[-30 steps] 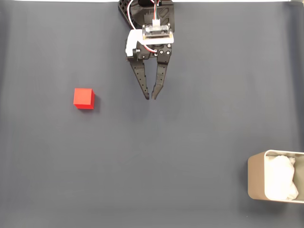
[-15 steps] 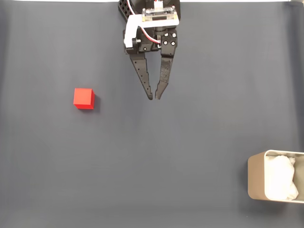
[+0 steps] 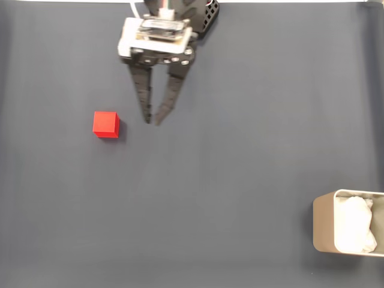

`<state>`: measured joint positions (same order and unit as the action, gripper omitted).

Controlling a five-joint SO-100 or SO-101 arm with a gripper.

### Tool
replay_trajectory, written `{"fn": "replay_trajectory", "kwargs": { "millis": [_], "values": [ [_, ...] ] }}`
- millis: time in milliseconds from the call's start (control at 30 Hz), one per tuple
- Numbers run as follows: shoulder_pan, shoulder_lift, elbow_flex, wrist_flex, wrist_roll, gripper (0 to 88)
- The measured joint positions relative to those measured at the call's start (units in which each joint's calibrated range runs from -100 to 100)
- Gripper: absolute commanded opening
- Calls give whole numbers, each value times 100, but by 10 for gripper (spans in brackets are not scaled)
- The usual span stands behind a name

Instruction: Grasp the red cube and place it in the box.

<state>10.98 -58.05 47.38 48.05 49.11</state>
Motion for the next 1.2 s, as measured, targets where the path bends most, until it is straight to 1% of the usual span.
{"fn": "replay_trajectory", "kwargs": {
  "millis": [267,567,733,867,1100,1200],
  "values": [
    [920,304,-136,239,181,20],
    [1521,686,-425,708,249,50],
    [1654,773,-597,1217,259,106],
    [1706,790,-624,1615,259,171],
    [1884,799,-597,1671,347,249],
    [1958,799,-380,1512,396,272]
  ]
}}
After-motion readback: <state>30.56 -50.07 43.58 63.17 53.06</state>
